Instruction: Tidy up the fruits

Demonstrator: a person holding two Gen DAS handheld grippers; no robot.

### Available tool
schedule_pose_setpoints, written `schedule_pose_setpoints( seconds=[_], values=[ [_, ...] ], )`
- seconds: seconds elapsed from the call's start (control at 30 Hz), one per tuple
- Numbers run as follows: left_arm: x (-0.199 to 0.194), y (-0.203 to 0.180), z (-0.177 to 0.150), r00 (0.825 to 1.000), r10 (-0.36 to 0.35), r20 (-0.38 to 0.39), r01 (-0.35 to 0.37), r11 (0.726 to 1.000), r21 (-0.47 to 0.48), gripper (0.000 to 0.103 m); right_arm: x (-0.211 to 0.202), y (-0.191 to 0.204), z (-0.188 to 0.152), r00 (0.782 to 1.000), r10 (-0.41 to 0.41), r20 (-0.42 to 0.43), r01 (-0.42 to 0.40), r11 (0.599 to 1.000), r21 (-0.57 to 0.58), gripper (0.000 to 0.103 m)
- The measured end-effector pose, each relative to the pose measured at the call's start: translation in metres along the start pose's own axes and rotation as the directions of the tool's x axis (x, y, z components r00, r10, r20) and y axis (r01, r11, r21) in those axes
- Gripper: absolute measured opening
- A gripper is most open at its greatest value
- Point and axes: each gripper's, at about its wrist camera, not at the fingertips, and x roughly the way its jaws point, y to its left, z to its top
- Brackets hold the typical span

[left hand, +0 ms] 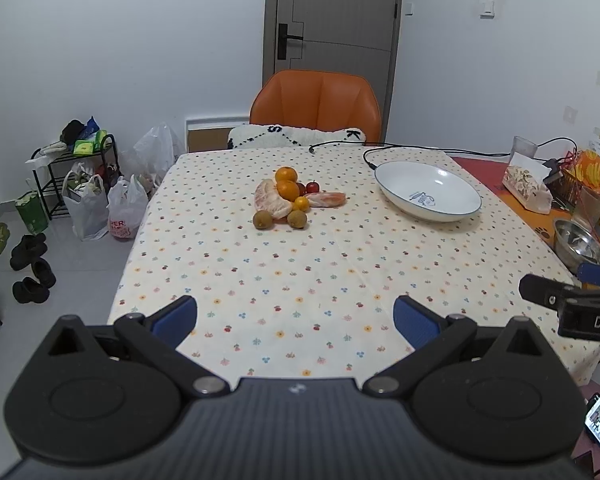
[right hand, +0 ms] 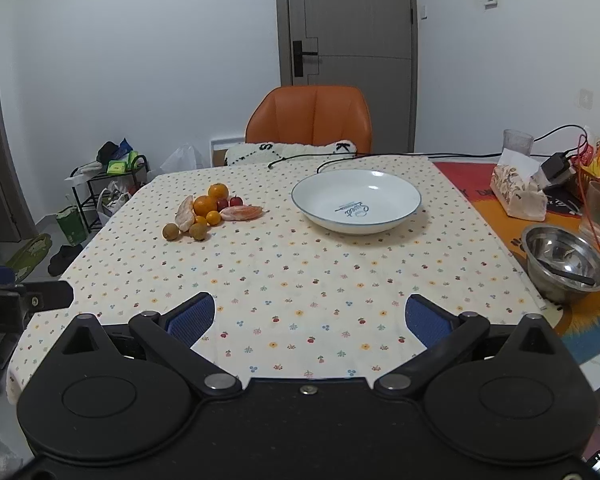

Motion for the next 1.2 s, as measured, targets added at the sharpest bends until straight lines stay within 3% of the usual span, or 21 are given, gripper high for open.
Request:
schedule_pose_setpoints(
  seconds=[0.5, 0.7, 0.87, 1.2],
  values=[
    [0.051, -0.001, 0.023, 1.0, -0.019, -0.022, 0.019, 1.0, 0.02, 0.103, 0.045, -0.005, 0.01, 1.0, 0.012, -0.018, -0.012, 1.0, 0.003, 0.103],
    [0.07, -0.001, 0.032, 0.999, -0.038, -0.032, 0.038, 0.999, 0.015, 0.103, 0.063, -0.006, 0.018, 0.998, 0.059, -0.028, -0.059, 0.998, 0.019, 0.103],
    [0.078, 0.004, 0.043, 0.999, -0.05, 0.005, 0.05, 0.999, -0.003, 0.103, 0.077, -0.006, 0.024, 0.996, 0.081, -0.021, -0.081, 0.996, 0.022, 0.103],
    [0.11, 0.025, 0.05, 0.998, -0.065, 0.008, 0.065, 0.994, -0.093, 0.101, 0.111, 0.003, 0.034, 0.982, 0.183, -0.038, -0.182, 0.983, 0.03, 0.103]
  ],
)
